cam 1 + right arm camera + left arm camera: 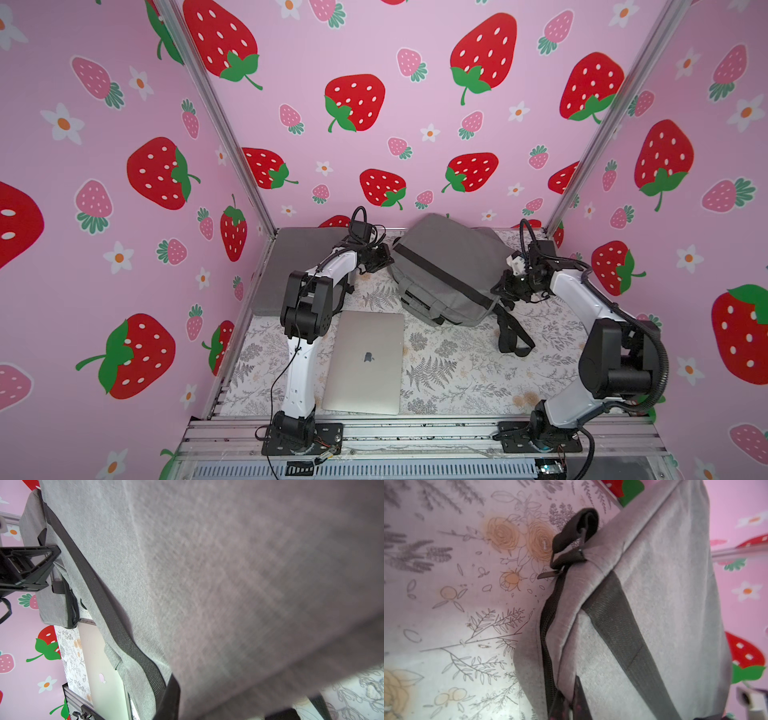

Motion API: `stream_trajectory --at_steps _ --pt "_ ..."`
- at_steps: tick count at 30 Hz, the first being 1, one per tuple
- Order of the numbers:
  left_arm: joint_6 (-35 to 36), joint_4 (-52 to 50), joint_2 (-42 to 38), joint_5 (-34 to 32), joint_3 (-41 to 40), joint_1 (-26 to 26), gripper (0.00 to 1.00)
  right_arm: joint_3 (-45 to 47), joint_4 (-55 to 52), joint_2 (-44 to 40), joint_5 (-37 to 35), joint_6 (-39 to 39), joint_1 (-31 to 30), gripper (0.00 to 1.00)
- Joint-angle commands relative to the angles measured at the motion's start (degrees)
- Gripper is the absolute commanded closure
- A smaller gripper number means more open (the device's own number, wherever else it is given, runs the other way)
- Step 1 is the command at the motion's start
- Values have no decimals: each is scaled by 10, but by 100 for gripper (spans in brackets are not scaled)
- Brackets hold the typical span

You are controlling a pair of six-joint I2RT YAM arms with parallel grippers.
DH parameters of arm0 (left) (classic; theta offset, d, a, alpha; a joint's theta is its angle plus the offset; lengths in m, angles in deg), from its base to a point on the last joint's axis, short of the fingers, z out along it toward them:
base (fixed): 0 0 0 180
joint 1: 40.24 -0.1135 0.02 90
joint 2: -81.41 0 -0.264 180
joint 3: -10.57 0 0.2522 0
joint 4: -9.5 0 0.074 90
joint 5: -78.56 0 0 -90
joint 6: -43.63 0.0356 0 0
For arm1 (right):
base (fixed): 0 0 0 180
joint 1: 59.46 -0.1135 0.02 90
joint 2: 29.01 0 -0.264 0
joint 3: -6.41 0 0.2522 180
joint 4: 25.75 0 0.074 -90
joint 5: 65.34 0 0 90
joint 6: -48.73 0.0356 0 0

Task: Open the zippered laptop bag and take out the laptop
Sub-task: Adjust the zippered laptop bag.

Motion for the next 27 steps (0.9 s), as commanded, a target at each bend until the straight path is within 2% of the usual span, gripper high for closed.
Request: stream_trajectory --at_steps 1,7,16,20,24,27 --pt "6 -9 -54 19 -20 4 100 -40 11 10 -11 -28 4 100" --pt "-5 -8 -154 22 -112 19 100 -95 18 38 -72 -30 5 100" --pt "-62 48 -253 31 -250 68 100 -172 38 115 -104 -47 5 88" --pt "-100 89 -271 22 -299 73 100 -186 30 135 -133 -56 5 72" --pt "-107 85 -265 19 -302 69 100 -176 6 116 -202 -64 5 51" --pt "-110 80 -259 21 -293 66 100 -158 -8 81 -259 -69 6 40"
